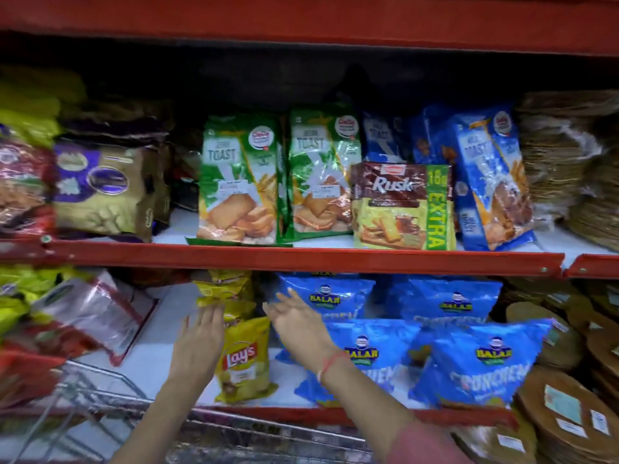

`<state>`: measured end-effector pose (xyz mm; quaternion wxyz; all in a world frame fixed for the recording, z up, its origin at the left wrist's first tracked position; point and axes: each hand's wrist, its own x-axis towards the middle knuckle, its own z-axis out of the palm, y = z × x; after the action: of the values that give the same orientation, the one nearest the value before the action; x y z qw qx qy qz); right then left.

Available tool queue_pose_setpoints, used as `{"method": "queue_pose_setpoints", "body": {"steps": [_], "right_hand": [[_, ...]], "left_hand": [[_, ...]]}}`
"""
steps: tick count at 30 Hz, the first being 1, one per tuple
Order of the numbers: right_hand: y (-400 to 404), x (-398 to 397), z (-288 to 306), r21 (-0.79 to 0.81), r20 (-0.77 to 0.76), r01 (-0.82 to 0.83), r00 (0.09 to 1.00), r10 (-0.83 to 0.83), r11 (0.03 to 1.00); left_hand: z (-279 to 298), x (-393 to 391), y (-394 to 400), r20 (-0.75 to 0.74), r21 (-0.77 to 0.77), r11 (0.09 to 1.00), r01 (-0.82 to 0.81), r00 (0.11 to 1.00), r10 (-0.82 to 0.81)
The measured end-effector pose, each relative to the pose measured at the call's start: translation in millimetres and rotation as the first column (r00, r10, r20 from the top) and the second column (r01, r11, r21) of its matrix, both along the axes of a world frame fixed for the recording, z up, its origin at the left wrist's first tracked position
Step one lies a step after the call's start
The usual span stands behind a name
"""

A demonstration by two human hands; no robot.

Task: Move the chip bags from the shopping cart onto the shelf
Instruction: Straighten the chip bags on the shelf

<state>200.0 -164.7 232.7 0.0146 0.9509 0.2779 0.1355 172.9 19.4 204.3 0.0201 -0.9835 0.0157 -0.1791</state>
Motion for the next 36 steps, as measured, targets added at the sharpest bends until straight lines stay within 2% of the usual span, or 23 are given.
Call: {"method": "queue_pose_setpoints", "body": {"steps": [2, 5, 10, 15, 17, 19, 21, 23, 27, 28, 30, 33, 36], "right_hand": [[23.4, 10.9, -13.0, -0.119, -0.124, 0.006, 0.992, -0.020, 0.993], [38.8, 15.9, -22.2, -0.236, -0.093, 0.083, 0.990, -0.107, 0.968], [64.1, -0.6, -21.9, -0.184, -0.016, 0.097, 0.995, -0.101, 0.978], [79.8, -3.4, -18.8, -0.193, -0.071, 0.080, 0.993, -0.095, 0.978], [72.2, 1.3, -25.2, -0.142, -0.093, 0.074, 0.992, -0.088, 0.987], [58.0, -0.6, -29.5, -0.047, -0.069, 0.054, 0.996, -0.057, 0.997], [38.7, -4.7, -31.3, 0.034, -0.019, 0.055, 0.998, -0.054, 0.998], [10.6, -8.5, -32.7, 0.097, 0.021, 0.040, 0.999, -0.042, 0.994], [-61.2, -17.0, -26.9, 0.129, 0.093, 0.131, 0.985, -0.144, 0.983], [-79.8, -18.6, -26.1, 0.123, 0.101, 0.156, 0.980, -0.169, 0.980], [-114.8, -19.8, -25.3, 0.102, 0.093, 0.209, 0.971, -0.219, 0.973], [-161.0, -22.3, -23.9, 0.103, 0.088, 0.269, 0.957, -0.278, 0.958], [-189.0, -23.3, -31.9, 0.070, 0.126, 0.248, 0.959, -0.255, 0.966]], "left_hand": [[0.3, 4.6, 12.7, -0.069, 0.074, 0.996, -0.042, 0.996, 0.048], [-0.7, 8.4, 29.6, -0.201, 0.118, 0.993, 0.021, 0.980, 0.003], [5.3, 13.5, 61.9, -0.185, 0.066, 0.996, 0.067, 0.981, -0.054], [7.6, 13.7, 74.9, -0.146, 0.160, 0.985, 0.071, 0.988, -0.047], [1.6, 15.9, 73.8, -0.118, 0.161, 0.984, 0.072, 0.992, -0.053], [-1.9, 16.3, 65.8, -0.102, 0.165, 0.983, 0.083, 0.993, -0.066], [0.3, 13.8, 48.6, -0.071, 0.096, 0.987, 0.127, 0.990, -0.121], [7.4, 10.5, 20.8, 0.028, 0.017, 0.981, 0.191, 0.981, -0.191], [23.6, 11.8, -44.2, 0.061, -0.119, 0.931, 0.344, 0.939, -0.339], [25.4, 15.1, -60.1, 0.045, -0.150, 0.917, 0.369, 0.929, -0.366], [27.6, 21.3, -87.1, -0.081, -0.214, 0.902, 0.375, 0.913, -0.399], [21.6, 29.1, -111.0, -0.161, -0.141, 0.913, 0.384, 0.901, -0.404], [15.5, 30.2, -118.8, -0.189, -0.090, 0.929, 0.360, 0.909, -0.371]]}}
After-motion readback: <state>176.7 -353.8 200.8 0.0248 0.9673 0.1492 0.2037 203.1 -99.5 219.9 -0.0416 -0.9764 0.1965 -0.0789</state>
